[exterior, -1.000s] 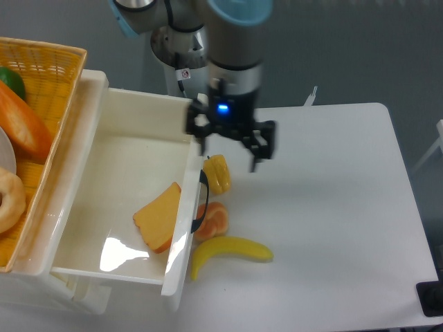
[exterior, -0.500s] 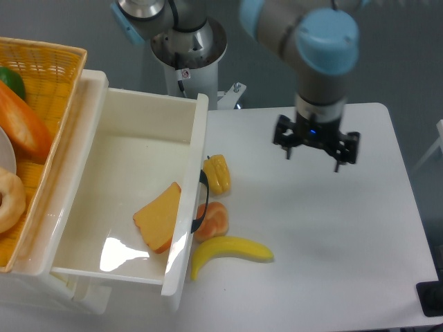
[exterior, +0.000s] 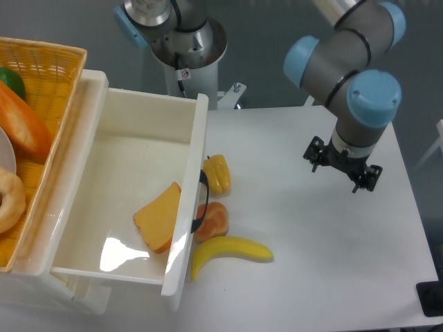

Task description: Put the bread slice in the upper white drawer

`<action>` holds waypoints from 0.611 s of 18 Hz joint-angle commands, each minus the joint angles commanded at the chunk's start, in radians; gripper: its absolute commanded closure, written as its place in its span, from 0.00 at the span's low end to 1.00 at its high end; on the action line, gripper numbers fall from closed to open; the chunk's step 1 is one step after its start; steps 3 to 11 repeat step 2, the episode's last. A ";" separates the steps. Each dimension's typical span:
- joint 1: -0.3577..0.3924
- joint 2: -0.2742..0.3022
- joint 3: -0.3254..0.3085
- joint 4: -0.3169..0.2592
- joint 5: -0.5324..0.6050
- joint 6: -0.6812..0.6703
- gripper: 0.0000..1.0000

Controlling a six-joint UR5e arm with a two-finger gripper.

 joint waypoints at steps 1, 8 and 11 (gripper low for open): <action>0.003 -0.002 0.000 0.008 -0.005 0.005 0.00; 0.005 -0.006 0.000 0.012 -0.009 0.014 0.00; 0.005 -0.006 0.000 0.012 -0.009 0.014 0.00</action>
